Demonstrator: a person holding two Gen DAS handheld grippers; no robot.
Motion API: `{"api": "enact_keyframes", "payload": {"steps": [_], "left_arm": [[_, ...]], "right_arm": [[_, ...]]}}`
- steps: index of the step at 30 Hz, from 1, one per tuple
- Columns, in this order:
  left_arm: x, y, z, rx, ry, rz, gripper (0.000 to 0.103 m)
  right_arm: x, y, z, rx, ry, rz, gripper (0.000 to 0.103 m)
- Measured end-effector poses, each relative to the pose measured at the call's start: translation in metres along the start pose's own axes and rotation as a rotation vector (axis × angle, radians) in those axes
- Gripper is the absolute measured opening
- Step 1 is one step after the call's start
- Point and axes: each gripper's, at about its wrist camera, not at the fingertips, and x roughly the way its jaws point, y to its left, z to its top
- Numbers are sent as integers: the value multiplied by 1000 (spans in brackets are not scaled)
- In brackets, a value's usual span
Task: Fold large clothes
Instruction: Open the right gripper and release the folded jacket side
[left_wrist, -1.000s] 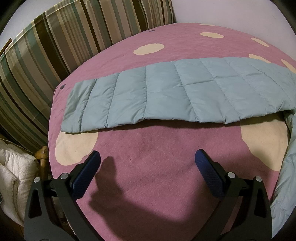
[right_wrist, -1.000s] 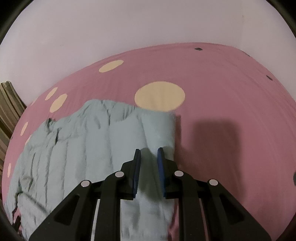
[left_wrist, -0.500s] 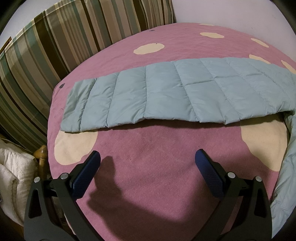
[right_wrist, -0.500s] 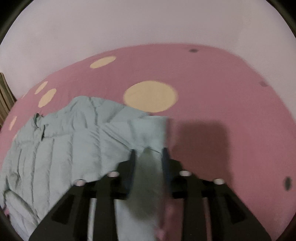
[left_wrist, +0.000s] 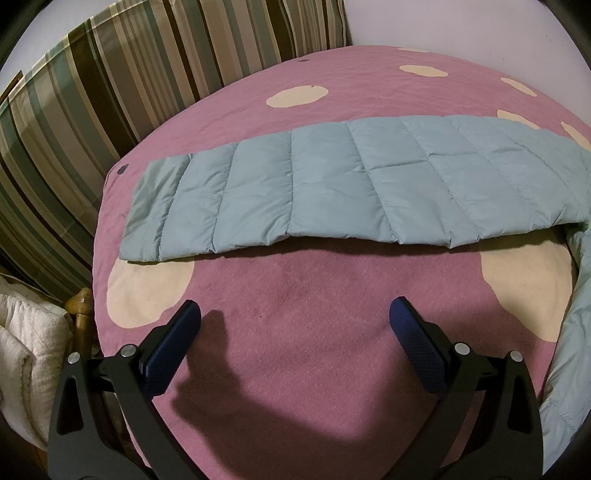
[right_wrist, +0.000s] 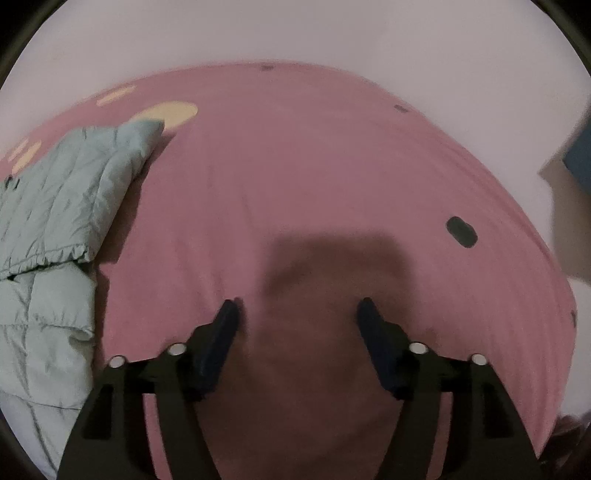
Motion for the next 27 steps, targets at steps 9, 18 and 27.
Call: {"api": "enact_keyframes", "payload": {"steps": [9, 18, 27], "left_arm": [[3, 11, -2, -77, 27, -98, 101], [-7, 55, 3, -107, -19, -247, 99], [37, 172, 45, -268, -25, -366, 85]], "right_arm": [[12, -15, 5, 59, 26, 26, 83], [7, -10, 0, 70, 23, 23, 84], [4, -11, -3, 73, 24, 18, 85]]}}
